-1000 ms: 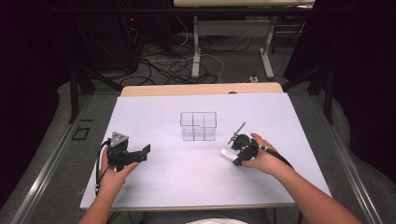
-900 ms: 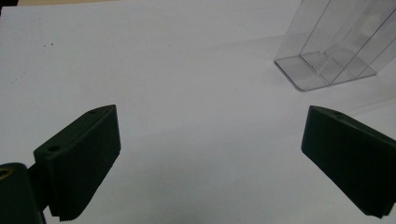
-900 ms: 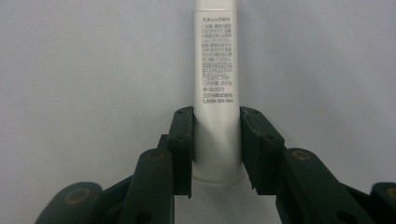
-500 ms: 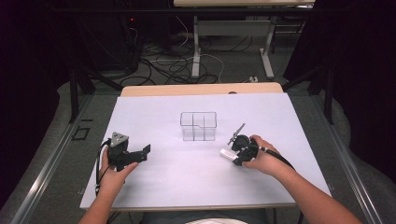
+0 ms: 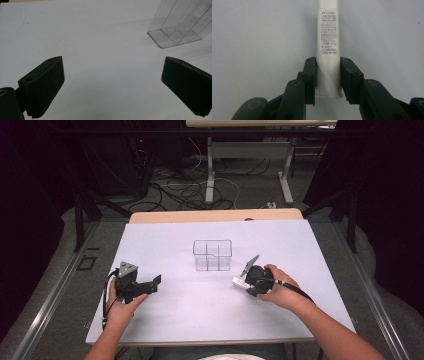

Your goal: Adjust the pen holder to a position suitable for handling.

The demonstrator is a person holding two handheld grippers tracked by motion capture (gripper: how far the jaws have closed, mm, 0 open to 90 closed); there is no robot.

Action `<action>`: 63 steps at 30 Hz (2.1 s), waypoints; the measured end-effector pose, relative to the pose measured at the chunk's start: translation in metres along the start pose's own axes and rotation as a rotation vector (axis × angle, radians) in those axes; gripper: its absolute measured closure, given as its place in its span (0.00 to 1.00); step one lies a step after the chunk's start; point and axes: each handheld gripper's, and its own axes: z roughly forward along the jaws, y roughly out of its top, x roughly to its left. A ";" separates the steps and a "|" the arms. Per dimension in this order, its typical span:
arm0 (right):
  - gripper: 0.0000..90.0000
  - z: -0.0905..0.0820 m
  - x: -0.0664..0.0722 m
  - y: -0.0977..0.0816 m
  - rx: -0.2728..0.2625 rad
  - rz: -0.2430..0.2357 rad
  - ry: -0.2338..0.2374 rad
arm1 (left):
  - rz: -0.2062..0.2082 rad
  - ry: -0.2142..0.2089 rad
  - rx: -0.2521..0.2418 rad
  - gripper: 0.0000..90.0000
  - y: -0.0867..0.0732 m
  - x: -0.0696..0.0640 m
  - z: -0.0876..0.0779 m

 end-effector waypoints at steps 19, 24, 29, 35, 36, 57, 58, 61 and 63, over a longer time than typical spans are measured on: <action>0.74 -0.004 0.017 0.007 -0.122 -0.217 -0.155 | 0.008 -0.003 0.015 0.05 0.000 0.000 0.000; 0.74 -0.003 0.021 0.010 -0.157 -0.252 -0.177 | 0.012 -0.006 0.014 0.05 0.000 0.000 0.001; 0.74 0.000 0.025 0.013 -0.175 -0.278 -0.173 | 0.011 -0.011 0.018 0.05 0.001 -0.002 0.001; 0.74 -0.001 0.034 0.016 -0.234 -0.366 -0.242 | 0.009 -0.020 0.021 0.06 0.002 -0.004 0.001; 0.74 -0.004 0.037 0.016 -0.263 -0.451 -0.303 | 0.011 -0.021 0.021 0.06 0.001 -0.004 0.001; 0.74 -0.024 0.064 0.018 -0.280 -1.158 -0.748 | 0.033 -0.079 0.009 0.06 0.009 -0.017 -0.001; 0.74 -0.024 0.064 0.018 -0.270 -1.176 -0.746 | 0.033 -0.085 0.011 0.06 0.009 -0.018 -0.002; 0.74 -0.023 0.065 0.019 -0.236 -1.273 -0.754 | 0.042 -0.096 0.002 0.02 0.011 -0.020 -0.002; 0.74 -0.023 0.066 0.021 -0.216 -1.315 -0.748 | 0.056 -0.082 0.003 0.00 0.014 -0.025 -0.003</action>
